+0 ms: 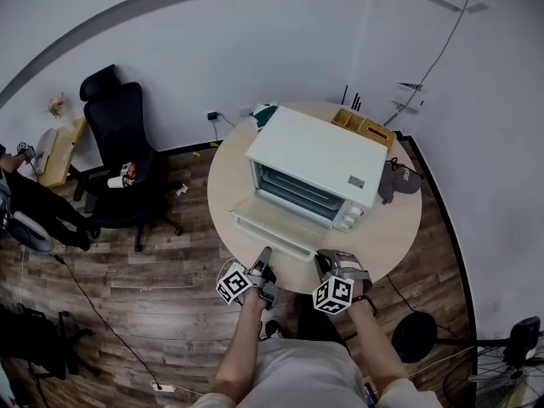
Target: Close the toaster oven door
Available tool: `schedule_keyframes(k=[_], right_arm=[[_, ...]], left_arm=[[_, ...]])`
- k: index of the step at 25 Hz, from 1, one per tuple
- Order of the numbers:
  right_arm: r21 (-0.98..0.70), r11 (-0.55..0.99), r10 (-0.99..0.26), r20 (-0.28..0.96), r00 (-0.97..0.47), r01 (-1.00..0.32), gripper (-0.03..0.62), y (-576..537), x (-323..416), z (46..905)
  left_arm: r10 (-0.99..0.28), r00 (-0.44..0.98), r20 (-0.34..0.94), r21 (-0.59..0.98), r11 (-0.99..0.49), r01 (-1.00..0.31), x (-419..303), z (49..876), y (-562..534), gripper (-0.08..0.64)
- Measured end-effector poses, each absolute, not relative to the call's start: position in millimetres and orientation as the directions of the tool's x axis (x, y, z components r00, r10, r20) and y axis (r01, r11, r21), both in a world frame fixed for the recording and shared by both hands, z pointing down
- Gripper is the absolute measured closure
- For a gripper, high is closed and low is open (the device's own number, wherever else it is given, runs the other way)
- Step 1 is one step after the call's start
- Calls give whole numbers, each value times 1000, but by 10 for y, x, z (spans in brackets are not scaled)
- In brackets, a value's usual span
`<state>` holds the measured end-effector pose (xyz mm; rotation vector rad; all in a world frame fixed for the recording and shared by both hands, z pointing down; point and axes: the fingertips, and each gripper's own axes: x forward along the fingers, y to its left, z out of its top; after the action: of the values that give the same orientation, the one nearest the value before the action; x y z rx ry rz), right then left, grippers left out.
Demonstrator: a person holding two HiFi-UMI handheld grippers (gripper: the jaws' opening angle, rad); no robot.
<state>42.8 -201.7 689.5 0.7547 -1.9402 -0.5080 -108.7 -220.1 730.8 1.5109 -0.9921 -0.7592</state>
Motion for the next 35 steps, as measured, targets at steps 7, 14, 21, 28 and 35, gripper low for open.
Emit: schedule_keyframes(k=[7, 14, 21, 28, 35], right_arm=[[641, 710, -703, 615, -357, -293, 566, -2072, 455, 6832], [645, 701, -712, 606, -355, -305, 566, -2119, 477, 6770], [632, 692, -722, 599, -347, -349, 566, -2179, 484, 6701], [624, 679, -734, 587, -341, -388, 565, -2260, 520, 6631], [546, 651, -752, 554, -357, -527, 558, -2285, 537, 6523]], left_arm=[[-888, 460, 7, 983, -77, -165, -991, 7275, -2355, 382], [-876, 474, -91, 985, -150, -89, -899, 7198, -2542, 380], [-872, 471, -136, 985, -172, -35, -876, 7128, -2659, 388], [-881, 437, -182, 981, -190, 24, -847, 7013, -2734, 394], [-878, 451, -158, 984, -178, 0, -834, 6995, -2777, 396]])
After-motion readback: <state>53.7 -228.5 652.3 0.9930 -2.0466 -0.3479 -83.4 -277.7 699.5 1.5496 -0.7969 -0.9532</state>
